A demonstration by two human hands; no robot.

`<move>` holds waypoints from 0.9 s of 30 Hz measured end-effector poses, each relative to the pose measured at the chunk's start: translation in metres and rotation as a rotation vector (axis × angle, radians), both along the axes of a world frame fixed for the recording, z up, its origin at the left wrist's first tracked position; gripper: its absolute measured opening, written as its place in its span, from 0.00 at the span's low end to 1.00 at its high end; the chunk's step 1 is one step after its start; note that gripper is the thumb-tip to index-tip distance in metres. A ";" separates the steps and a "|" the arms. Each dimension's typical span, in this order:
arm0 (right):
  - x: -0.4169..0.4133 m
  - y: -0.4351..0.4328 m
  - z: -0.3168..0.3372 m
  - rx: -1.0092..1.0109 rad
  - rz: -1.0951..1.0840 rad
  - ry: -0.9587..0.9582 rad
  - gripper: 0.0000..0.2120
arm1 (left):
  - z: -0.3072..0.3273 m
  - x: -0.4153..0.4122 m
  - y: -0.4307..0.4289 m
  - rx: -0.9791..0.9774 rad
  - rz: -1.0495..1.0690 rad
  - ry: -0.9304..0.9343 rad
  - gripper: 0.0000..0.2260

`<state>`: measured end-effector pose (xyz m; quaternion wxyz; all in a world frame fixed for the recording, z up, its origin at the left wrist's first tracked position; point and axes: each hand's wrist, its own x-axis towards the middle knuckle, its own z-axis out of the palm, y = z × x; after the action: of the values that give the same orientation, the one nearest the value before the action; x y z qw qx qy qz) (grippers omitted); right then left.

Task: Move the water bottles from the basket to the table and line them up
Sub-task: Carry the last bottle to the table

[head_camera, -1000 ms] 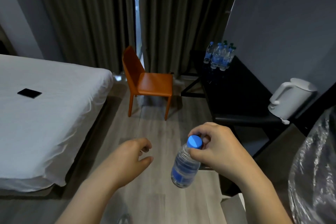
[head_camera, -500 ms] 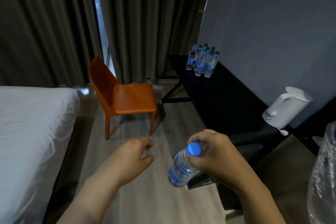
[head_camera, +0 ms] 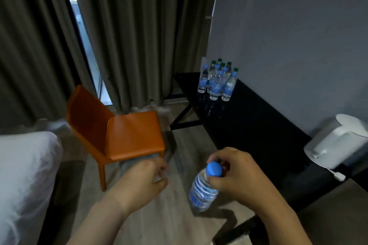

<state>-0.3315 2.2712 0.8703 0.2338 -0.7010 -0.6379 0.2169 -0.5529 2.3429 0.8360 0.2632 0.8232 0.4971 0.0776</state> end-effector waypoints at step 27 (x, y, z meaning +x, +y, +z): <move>0.067 0.363 -0.021 -0.005 -0.386 0.005 0.15 | -0.018 0.102 0.434 -0.090 -0.366 -0.072 0.15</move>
<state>-0.2649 2.6342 0.8490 0.2709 -0.8104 -0.4904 0.1714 -0.4509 2.7769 0.8177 0.3269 0.8841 0.3321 0.0353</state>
